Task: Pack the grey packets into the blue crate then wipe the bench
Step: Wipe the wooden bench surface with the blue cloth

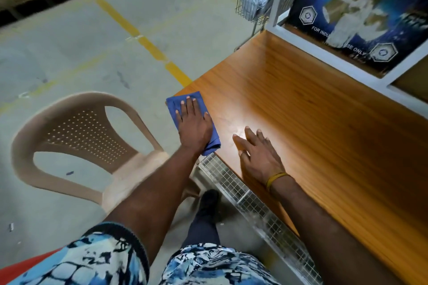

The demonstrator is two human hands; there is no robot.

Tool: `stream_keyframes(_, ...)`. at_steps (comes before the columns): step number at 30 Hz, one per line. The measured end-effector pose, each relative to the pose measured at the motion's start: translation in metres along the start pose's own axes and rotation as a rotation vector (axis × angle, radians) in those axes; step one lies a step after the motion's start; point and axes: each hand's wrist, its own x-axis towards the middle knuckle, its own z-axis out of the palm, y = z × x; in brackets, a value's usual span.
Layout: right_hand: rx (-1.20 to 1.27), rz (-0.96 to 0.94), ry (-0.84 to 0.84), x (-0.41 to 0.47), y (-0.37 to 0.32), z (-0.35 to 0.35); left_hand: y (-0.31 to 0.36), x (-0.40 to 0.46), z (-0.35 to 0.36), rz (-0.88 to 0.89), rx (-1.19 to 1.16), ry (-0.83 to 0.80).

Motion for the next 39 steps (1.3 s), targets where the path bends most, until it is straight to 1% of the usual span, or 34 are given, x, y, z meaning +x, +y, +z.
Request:
stream_keyframes(3, 0.019, 0.025, 0.006, 0.017, -0.005, -0.004, -0.003, 0.020, 0.000, 0.092, -0.003, -0.020)
stream_keyframes(8, 0.026, 0.086, 0.028, 0.043, -0.012, -0.010, -0.002, 0.059, 0.001, 0.360, 0.072, -0.110)
stream_keyframes(15, 0.015, 0.241, 0.063, 0.076, -0.011, -0.026, 0.025, 0.127, 0.011, 0.552, 0.012, -0.166)
stream_keyframes(23, 0.070, 0.397, 0.101, 0.113, 0.009, -0.036, 0.078, 0.197, 0.021, 0.657, 0.028, -0.190)
stream_keyframes(30, 0.129, 0.491, 0.086, 0.133, 0.019, -0.044, 0.132, 0.251, 0.033, 0.748, 0.009, -0.248)
stream_keyframes(39, 0.184, 0.475, 0.156, 0.148, 0.041, -0.050, 0.190, 0.298, 0.046, 0.858, -0.010, -0.299)
